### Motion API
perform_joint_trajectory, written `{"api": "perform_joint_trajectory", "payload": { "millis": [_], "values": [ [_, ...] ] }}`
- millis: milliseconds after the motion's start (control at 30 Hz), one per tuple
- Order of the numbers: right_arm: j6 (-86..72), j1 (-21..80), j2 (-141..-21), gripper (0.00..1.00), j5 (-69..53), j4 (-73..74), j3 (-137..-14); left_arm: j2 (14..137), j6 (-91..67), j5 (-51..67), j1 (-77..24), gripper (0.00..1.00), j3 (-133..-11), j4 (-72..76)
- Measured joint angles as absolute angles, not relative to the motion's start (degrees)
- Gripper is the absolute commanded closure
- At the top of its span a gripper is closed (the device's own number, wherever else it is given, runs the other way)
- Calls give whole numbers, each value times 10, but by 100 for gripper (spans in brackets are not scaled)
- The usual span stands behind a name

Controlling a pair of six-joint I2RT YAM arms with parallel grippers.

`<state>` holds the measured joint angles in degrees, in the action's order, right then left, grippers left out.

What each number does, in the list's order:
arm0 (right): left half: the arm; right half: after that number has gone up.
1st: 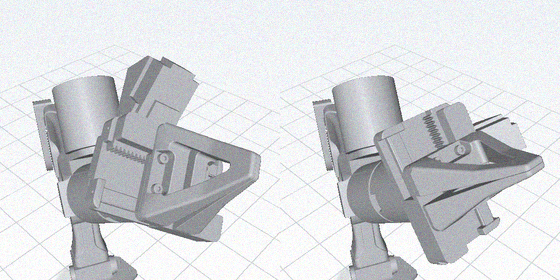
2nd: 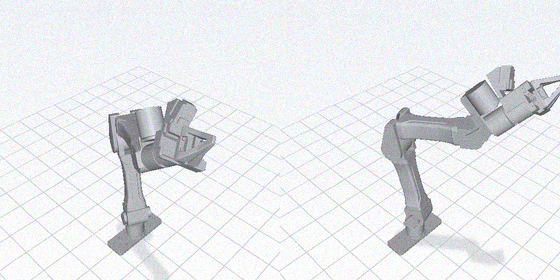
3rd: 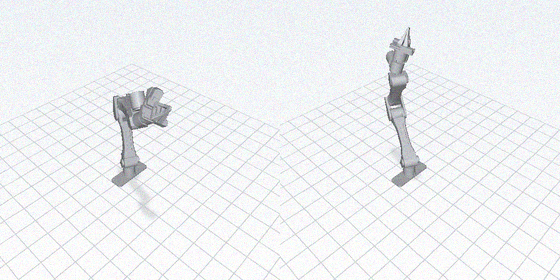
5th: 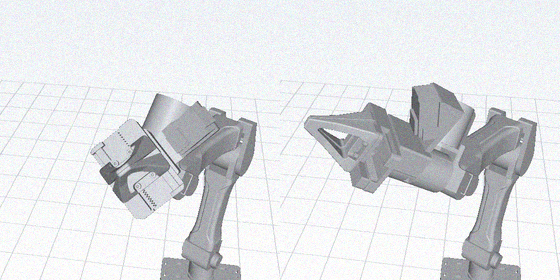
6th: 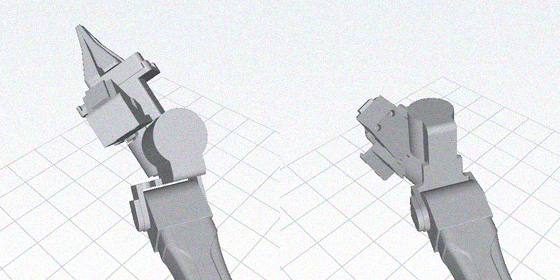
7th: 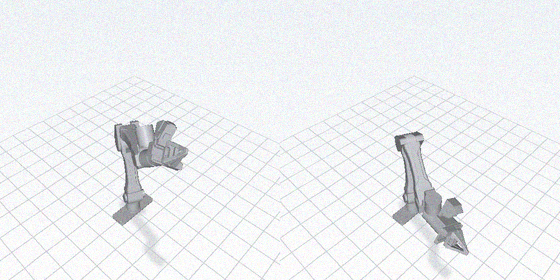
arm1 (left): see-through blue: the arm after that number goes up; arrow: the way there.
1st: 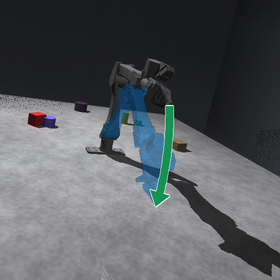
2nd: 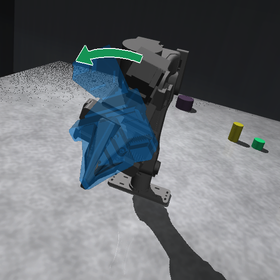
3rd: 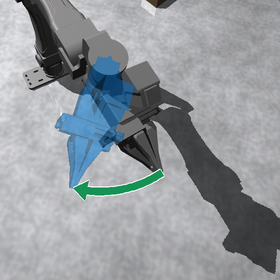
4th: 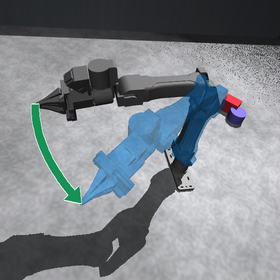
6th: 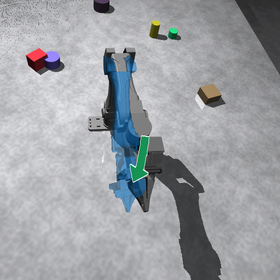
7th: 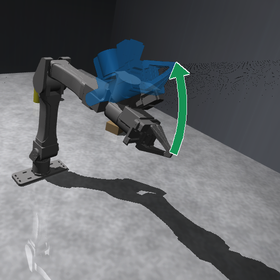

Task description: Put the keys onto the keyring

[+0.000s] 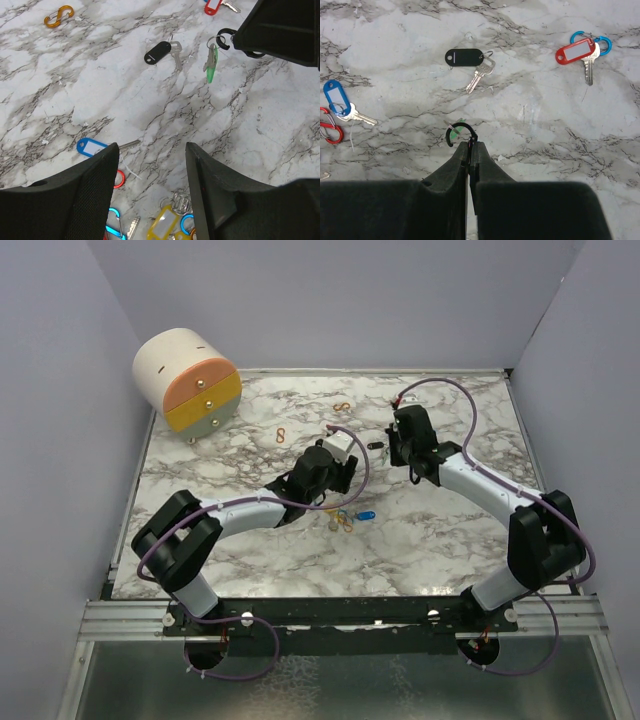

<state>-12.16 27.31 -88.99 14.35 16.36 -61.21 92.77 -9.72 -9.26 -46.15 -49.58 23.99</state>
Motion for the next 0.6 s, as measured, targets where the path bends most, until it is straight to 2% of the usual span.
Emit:
{"api": "perform_joint_trajectory", "payload": {
  "millis": [67, 467, 600],
  "values": [
    [-122, 273, -888, 93, 147, 168, -613, 927, -97, -96, -462, 42, -494, 240],
    [-122, 239, -888, 93, 159, 179, -614, 918, -97, -110, -462, 41, -477, 240],
    [-122, 216, -888, 90, 158, 179, -614, 917, -97, -113, -462, 41, -476, 240]
  ]
}}
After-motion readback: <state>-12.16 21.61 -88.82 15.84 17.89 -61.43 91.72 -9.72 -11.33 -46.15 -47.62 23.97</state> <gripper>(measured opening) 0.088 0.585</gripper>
